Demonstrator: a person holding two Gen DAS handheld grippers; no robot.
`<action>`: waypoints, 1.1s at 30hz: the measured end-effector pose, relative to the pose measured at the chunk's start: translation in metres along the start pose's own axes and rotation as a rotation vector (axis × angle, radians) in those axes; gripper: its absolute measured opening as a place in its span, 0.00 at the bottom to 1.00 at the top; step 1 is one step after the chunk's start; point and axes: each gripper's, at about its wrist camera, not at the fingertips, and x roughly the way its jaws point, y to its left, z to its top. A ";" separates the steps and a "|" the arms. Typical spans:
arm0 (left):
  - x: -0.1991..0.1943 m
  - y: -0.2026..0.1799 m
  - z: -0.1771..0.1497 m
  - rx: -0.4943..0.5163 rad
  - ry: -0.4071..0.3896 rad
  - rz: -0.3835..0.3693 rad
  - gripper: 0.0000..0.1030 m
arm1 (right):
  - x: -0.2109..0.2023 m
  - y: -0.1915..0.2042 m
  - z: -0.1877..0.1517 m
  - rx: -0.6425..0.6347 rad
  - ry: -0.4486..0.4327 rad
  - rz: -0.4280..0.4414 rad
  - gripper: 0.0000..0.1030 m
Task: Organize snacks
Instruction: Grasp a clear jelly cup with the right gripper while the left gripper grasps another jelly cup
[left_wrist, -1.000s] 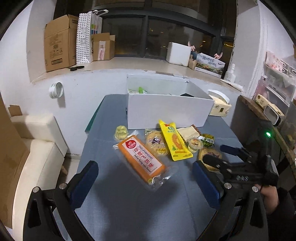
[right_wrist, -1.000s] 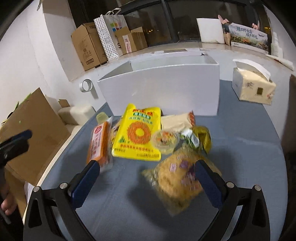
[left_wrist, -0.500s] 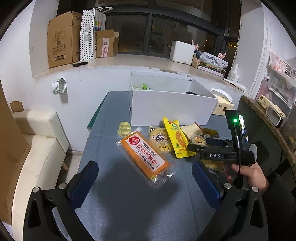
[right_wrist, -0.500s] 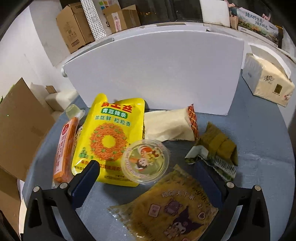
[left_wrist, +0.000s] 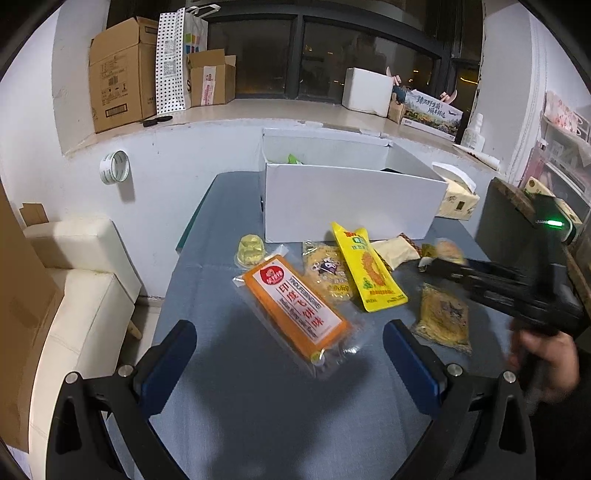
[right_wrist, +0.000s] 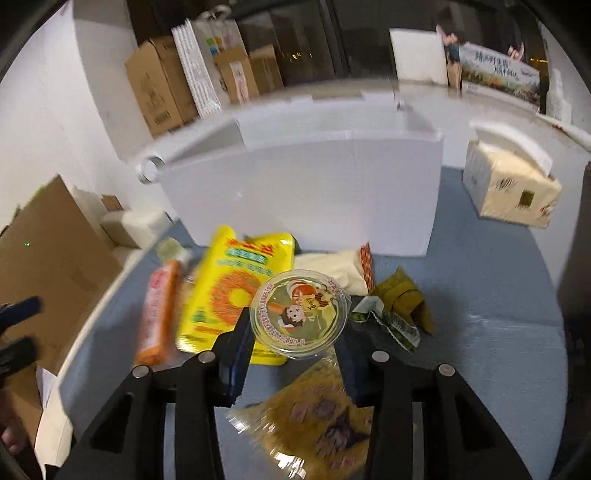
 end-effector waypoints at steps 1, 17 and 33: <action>0.006 0.002 0.003 0.003 0.003 -0.008 1.00 | -0.011 0.002 -0.001 0.003 -0.015 0.008 0.44; 0.160 0.053 0.079 0.012 0.129 0.120 0.93 | -0.069 0.020 -0.031 0.020 -0.115 0.041 0.44; 0.093 0.040 0.077 0.058 -0.038 0.001 0.35 | -0.065 0.026 -0.031 0.005 -0.108 0.036 0.44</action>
